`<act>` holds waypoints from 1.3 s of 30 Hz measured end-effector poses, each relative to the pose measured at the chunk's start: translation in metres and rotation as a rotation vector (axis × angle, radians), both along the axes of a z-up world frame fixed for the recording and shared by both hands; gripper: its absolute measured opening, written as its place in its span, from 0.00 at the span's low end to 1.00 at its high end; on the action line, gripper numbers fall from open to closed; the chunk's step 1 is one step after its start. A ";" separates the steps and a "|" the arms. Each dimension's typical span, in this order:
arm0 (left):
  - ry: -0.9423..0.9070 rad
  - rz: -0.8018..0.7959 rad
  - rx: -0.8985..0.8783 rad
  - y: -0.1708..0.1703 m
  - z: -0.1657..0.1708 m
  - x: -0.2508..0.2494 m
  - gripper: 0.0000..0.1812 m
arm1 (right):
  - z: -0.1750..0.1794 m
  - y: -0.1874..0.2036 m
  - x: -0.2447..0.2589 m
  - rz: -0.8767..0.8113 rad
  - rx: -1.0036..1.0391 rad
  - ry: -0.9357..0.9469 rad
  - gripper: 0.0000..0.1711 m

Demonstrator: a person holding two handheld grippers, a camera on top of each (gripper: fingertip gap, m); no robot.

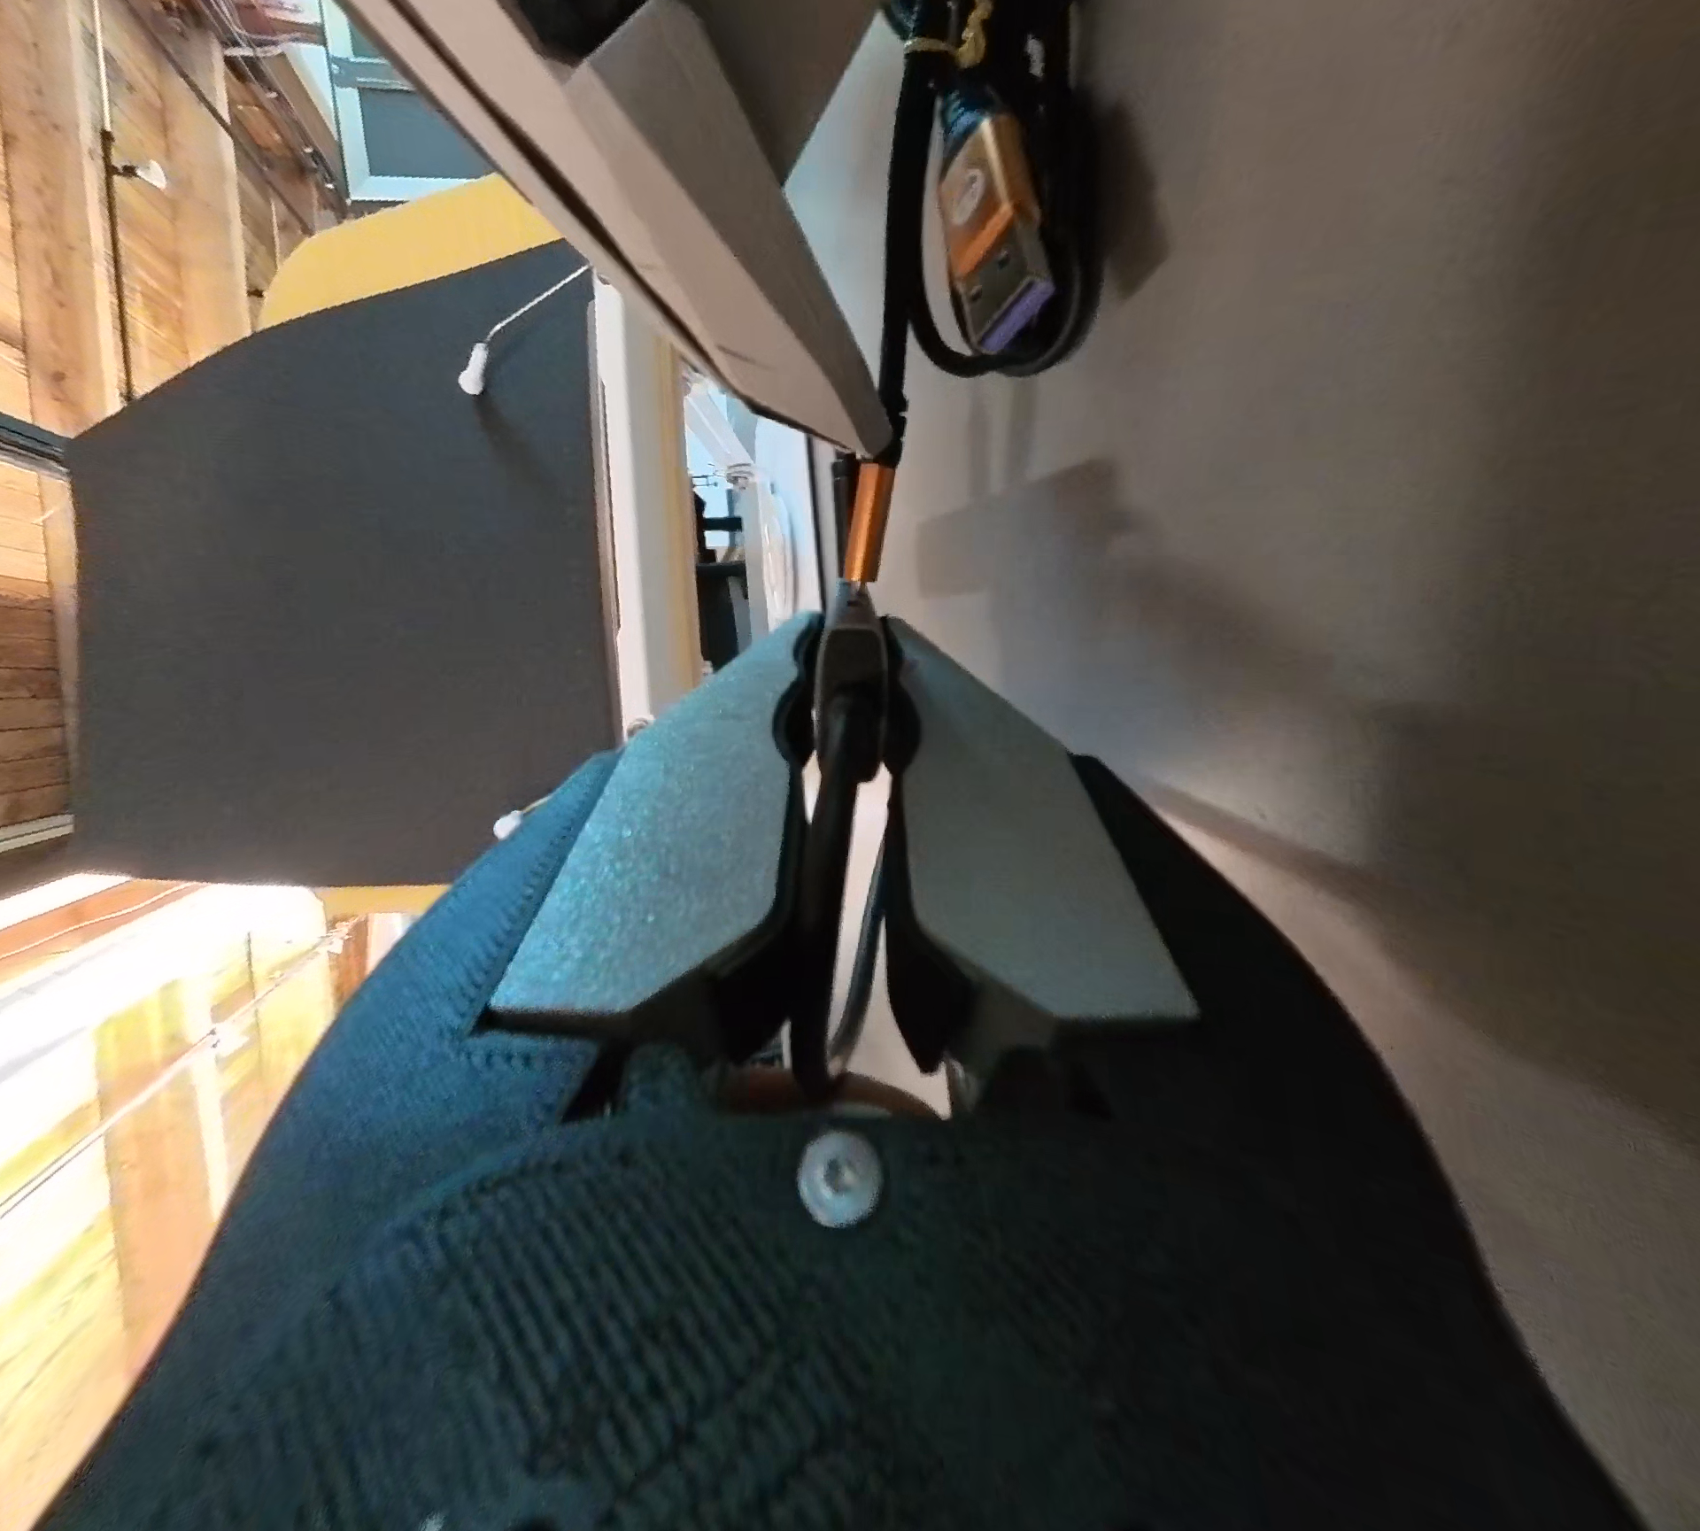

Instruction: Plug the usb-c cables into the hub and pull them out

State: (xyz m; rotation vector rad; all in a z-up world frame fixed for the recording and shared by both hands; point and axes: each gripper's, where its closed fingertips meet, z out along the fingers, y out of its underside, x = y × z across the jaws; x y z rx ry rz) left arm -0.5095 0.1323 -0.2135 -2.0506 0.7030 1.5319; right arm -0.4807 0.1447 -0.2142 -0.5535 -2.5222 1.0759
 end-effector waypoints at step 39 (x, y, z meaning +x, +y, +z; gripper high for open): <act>-0.311 -0.047 0.096 0.018 -0.010 0.016 0.04 | -0.008 0.031 0.007 -0.007 0.433 0.341 0.02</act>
